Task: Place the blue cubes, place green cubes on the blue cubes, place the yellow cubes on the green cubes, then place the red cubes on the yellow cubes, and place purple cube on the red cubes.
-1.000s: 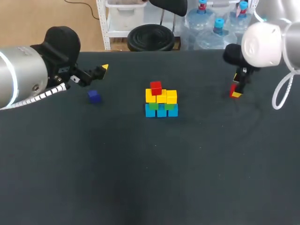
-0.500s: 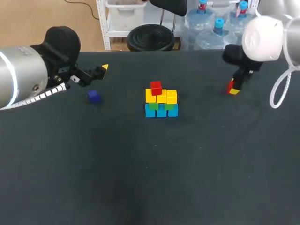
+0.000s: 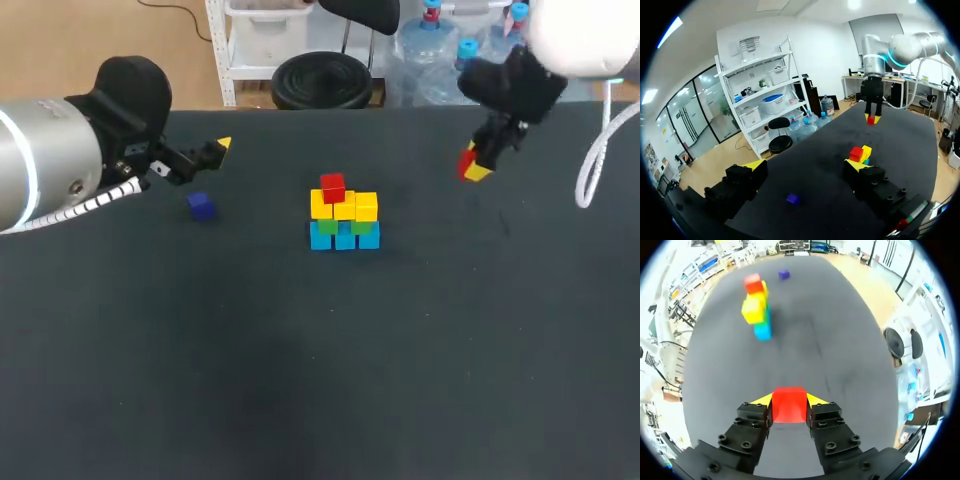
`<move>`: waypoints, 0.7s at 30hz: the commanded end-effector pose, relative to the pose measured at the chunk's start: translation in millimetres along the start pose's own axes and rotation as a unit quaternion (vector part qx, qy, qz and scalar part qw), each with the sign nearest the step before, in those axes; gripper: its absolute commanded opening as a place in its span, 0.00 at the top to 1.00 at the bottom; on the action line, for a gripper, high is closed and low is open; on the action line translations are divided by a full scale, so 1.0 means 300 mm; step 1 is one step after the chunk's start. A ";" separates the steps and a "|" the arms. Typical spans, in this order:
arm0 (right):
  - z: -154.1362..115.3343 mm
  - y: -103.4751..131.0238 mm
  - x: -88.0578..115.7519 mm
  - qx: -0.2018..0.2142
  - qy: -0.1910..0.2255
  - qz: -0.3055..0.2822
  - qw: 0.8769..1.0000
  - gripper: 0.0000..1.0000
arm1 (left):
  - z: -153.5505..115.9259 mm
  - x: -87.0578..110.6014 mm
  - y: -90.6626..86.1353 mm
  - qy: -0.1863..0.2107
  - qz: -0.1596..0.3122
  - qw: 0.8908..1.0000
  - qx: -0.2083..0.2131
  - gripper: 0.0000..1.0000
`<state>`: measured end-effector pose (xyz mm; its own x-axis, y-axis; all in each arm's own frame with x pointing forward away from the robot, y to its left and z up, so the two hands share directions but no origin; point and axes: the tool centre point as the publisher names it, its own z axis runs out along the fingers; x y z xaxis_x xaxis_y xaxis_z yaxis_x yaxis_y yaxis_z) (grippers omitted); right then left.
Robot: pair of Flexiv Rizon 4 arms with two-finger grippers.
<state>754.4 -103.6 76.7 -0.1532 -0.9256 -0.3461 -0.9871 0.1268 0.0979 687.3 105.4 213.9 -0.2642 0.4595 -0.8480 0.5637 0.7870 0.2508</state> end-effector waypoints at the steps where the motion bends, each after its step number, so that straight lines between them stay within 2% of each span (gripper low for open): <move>1: -0.072 0.133 -0.076 0.033 -0.006 -0.005 0.999 1.00 | 0.006 0.001 -0.004 -0.002 0.000 1.000 -0.003 0.00; 3: -0.083 0.150 -0.119 0.040 -0.015 -0.012 0.999 1.00 | 0.006 0.001 -0.004 -0.002 0.000 1.000 -0.003 0.00; 11: -0.075 0.214 -0.231 0.042 -0.003 -0.038 0.998 1.00 | 0.006 0.001 -0.004 -0.002 0.000 1.000 -0.003 0.00; 21: -0.018 0.227 -0.345 0.032 0.012 -0.081 0.996 1.00 | 0.006 0.001 -0.004 -0.002 0.000 1.000 -0.003 0.00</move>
<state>701.5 -10.8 124.4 0.0011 -0.9347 -0.3554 -0.9999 0.0042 -0.0140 687.3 105.3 214.0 -0.2641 0.4595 -0.8480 0.5638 0.7869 0.2508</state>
